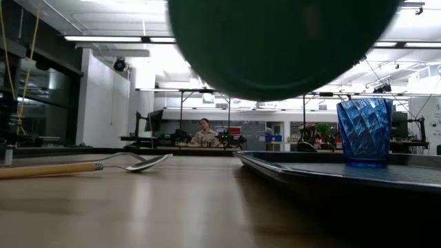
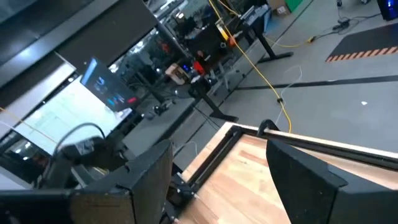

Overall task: Pick and place plate/cup/fork/spoon on tray
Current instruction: Put the blue plate on the black serving tray to the bottom of the blue glass, then put the blue fork on black serving tray to the right of the blue plate

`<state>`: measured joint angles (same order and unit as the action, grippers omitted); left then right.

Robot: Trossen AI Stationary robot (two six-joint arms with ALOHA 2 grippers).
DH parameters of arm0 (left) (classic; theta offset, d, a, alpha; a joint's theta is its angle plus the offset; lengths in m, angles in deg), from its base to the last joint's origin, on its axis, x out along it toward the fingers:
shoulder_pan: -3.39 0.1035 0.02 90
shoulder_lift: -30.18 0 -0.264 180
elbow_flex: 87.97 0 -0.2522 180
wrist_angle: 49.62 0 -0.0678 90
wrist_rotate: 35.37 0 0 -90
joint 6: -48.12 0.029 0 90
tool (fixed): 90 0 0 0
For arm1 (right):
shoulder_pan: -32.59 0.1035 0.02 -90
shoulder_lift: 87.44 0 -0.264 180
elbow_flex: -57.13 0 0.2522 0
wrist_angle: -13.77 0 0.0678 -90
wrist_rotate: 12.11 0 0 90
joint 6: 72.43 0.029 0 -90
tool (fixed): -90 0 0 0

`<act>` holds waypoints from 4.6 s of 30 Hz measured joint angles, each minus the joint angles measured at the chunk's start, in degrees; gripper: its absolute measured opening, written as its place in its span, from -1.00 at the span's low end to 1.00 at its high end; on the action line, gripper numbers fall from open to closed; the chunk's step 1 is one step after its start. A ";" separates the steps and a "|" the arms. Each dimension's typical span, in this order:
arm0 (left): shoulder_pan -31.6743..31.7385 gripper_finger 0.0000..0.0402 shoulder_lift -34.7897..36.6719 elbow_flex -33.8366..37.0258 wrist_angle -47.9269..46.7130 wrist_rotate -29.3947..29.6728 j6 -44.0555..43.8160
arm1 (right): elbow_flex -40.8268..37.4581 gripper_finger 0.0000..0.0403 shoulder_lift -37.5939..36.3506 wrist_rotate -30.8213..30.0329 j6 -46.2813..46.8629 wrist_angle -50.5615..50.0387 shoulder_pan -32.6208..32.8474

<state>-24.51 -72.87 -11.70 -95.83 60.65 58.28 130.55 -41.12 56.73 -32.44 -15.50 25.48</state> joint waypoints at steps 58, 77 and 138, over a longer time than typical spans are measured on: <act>5.99 -0.73 -32.56 -21.93 10.79 2.59 4.90 | 0.00 0.25 -2.03 -2.76 -0.15 -0.05 0.02; 6.02 -0.06 -30.71 -21.82 10.12 1.55 -5.51 | -0.03 0.25 -2.03 -2.67 0.00 -0.07 0.02; 18.46 0.00 40.24 39.80 38.55 0.77 -31.11 | -0.04 0.25 -2.05 7.25 1.09 -5.94 0.04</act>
<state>-6.05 -32.64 28.10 -57.29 61.42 27.17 130.51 -43.17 63.98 -31.35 -21.44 25.52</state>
